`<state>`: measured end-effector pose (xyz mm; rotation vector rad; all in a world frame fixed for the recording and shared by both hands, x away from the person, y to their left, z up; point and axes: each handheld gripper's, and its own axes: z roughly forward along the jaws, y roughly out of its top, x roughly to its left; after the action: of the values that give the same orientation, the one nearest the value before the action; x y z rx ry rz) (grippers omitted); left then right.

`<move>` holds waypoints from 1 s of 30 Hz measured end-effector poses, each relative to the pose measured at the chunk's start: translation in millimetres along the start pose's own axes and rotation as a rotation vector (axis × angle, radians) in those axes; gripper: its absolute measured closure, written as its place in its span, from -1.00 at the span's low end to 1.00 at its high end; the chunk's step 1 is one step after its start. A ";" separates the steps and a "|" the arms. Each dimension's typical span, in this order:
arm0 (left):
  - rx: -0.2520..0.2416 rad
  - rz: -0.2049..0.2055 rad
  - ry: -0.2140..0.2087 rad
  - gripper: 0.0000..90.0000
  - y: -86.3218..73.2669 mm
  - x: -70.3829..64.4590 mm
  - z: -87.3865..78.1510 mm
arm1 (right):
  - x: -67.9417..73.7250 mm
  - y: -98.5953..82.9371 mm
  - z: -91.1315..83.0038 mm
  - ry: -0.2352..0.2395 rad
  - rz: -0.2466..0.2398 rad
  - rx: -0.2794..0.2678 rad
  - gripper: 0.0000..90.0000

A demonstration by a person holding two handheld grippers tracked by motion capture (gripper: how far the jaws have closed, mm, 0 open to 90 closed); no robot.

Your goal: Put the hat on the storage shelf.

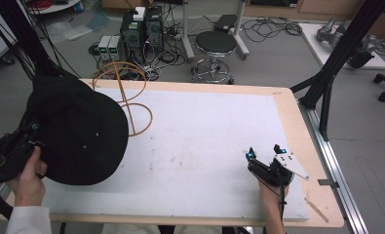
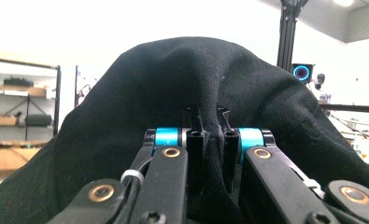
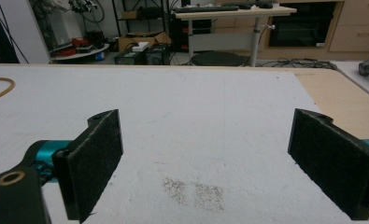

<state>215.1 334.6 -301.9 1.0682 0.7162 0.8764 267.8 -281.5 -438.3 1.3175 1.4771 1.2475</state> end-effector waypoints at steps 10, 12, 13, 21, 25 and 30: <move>-0.049 0.023 -0.002 0.91 18.6 -3.4 33.0 | 1.0 0.0 0.7 0.009 0.004 0.001 -0.79; -0.057 0.013 -0.004 0.91 20.2 -3.7 41.1 | 1.4 0.0 0.7 0.008 0.008 0.002 -0.79; -0.060 0.012 -0.005 0.91 21.1 -3.9 45.1 | 1.2 0.0 0.8 0.010 0.009 0.002 -0.79; -0.076 0.016 0.019 0.91 26.9 -0.8 82.2 | 0.6 0.1 0.3 0.009 0.007 -0.004 -0.79; -0.087 0.008 0.031 0.91 26.5 2.3 92.7 | 0.2 0.2 0.2 0.011 0.012 -0.004 -0.79; -0.078 0.008 0.047 0.91 26.0 7.2 108.7 | -2.4 0.2 0.6 0.004 0.019 -0.006 -0.79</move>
<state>303.5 299.9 -242.5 0.9845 0.7114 0.9321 268.8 -283.8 -438.4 1.3291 1.4656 1.2664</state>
